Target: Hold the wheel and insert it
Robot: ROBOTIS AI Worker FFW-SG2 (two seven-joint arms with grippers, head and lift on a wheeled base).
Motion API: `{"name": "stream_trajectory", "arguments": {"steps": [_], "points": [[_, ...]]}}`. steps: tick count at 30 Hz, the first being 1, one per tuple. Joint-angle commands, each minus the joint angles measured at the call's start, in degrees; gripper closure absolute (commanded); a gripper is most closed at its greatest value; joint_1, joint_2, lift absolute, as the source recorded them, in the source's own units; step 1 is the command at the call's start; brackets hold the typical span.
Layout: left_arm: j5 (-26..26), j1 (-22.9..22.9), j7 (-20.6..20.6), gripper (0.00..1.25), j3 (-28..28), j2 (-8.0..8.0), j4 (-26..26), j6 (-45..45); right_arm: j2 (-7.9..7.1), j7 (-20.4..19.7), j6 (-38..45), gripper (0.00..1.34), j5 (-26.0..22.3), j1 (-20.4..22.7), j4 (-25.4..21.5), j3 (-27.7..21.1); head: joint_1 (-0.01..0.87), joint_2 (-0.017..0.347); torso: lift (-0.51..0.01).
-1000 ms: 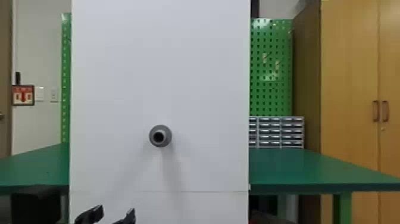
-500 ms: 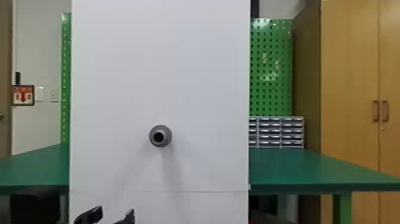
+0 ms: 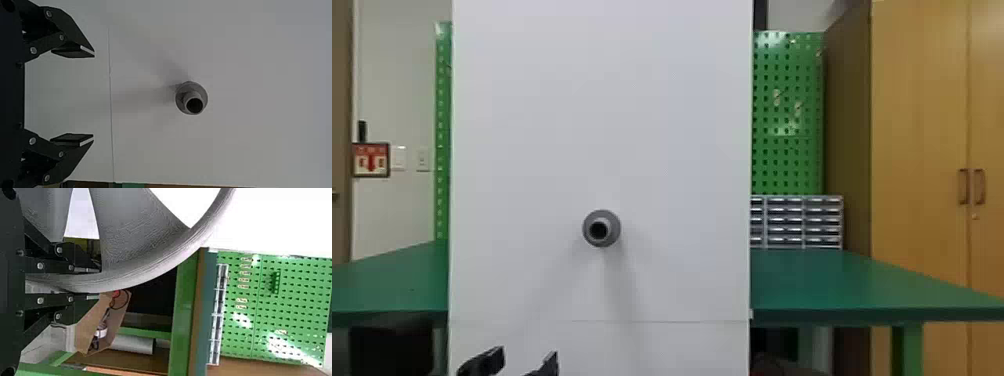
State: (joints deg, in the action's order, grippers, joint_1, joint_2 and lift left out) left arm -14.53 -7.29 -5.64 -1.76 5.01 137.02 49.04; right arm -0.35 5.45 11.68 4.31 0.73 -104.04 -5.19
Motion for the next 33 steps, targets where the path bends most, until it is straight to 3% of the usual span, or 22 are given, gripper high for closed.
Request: {"name": "stream_trajectory", "arguments": {"steps": [1, 5, 12, 22, 33], "points": [[0.0, 0.0, 0.1, 0.49, 0.1, 0.00, 0.0, 0.0, -1.14, 0.0, 7.0, 1.21, 0.5, -1.3, -5.0, 1.8, 0.000, 0.021, -0.490], [0.0, 0.0, 0.2, 0.49, 0.1, 0.00, 0.0, 0.0, -2.02, 0.0, 10.7, 1.21, -0.9, -2.1, -7.7, 2.7, 0.000, 0.021, -0.490], [0.0, 0.0, 0.3, 0.49, 0.2, 0.00, 0.0, 0.0, -1.93, 0.0, 18.2, 1.21, -0.9, -4.1, -12.5, 3.3, 0.000, 0.021, -0.490], [0.0, -0.2, 0.5, 0.49, 0.7, 0.00, 0.0, 0.0, -2.29, 0.0, 31.1, 1.21, 0.3, -10.1, -18.9, 4.9, 0.000, 0.021, -0.490], [0.6, -0.4, 1.1, 0.49, 1.5, 0.00, 0.0, 0.1, -2.46, -0.1, 41.1, 1.21, 1.2, -17.5, -21.3, 6.7, 0.000, 0.021, -0.490]]}}
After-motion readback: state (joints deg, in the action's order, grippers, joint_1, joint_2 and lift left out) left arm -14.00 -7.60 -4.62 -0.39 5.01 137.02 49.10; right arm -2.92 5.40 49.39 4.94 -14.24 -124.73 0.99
